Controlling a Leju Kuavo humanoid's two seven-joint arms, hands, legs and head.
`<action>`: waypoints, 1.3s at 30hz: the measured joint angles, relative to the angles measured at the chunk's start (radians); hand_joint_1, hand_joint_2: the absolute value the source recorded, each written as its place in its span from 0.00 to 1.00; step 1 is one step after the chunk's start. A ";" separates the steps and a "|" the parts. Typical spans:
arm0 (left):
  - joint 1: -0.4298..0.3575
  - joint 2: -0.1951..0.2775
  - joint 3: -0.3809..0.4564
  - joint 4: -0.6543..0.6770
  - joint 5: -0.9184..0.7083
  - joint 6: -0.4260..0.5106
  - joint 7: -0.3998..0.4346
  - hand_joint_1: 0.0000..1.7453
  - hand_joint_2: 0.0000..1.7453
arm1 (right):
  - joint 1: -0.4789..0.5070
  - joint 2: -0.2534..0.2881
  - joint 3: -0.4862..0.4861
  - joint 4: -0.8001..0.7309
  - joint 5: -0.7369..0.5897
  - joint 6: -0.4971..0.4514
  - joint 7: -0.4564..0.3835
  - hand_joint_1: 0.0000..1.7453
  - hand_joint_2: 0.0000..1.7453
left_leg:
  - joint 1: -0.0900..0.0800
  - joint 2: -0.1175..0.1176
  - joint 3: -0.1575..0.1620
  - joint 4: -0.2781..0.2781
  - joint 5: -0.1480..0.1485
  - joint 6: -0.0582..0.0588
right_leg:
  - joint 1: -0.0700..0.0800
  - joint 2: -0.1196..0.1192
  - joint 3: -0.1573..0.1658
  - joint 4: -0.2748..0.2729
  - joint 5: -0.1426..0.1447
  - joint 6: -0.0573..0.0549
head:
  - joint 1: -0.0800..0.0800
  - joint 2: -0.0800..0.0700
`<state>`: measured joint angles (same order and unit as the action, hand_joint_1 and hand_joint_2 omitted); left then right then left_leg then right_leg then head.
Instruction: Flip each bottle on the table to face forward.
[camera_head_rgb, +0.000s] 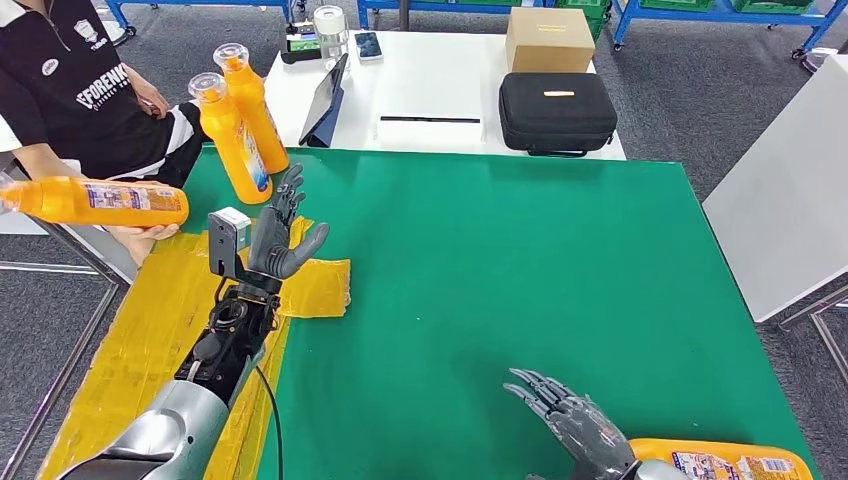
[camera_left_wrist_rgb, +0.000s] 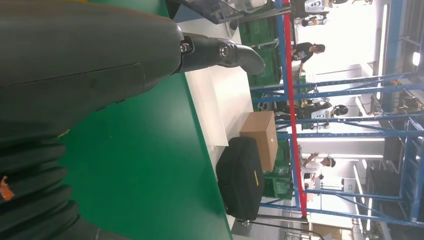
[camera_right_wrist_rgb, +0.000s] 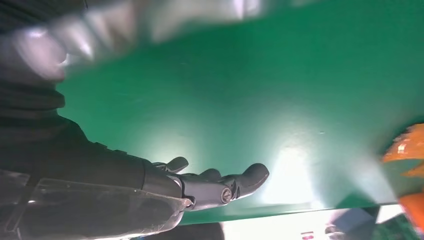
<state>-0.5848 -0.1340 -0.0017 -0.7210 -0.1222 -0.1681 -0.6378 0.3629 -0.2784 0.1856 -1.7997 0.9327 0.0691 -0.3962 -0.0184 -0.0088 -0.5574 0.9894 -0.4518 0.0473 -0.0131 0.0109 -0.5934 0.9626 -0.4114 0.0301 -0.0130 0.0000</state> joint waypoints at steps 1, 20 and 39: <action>0.000 0.001 0.002 0.000 0.002 0.000 0.000 0.00 1.00 | 0.013 0.000 -0.012 -0.014 0.004 0.007 0.008 0.00 1.00 | 0.000 0.000 0.000 0.000 0.000 0.000 | 0.000 0.000 0.000 0.000 0.000 0.000 | 0.000 0.000; 0.004 0.006 0.014 -0.004 -0.008 0.000 0.002 0.00 1.00 | 0.045 0.128 -0.417 -0.015 0.116 0.160 -0.118 0.00 1.00 | 0.000 0.000 0.000 0.000 0.000 0.000 | 0.000 0.000 0.000 0.000 0.000 0.000 | 0.000 0.000; 0.005 0.002 0.014 -0.009 -0.024 0.003 0.005 0.00 1.00 | -0.072 0.207 -0.632 0.142 0.237 0.157 -0.192 0.00 1.00 | 0.000 0.001 0.000 0.000 0.000 0.000 | 0.000 0.000 0.000 0.000 0.000 0.000 | 0.000 0.000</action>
<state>-0.5802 -0.1324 0.0122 -0.7301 -0.1463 -0.1652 -0.6325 0.2905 -0.0714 -0.4461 -1.6575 1.1696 0.2262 -0.5881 -0.0184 -0.0082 -0.5575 0.9895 -0.4517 0.0474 -0.0130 0.0111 -0.5935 0.9626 -0.4113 0.0302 -0.0130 0.0000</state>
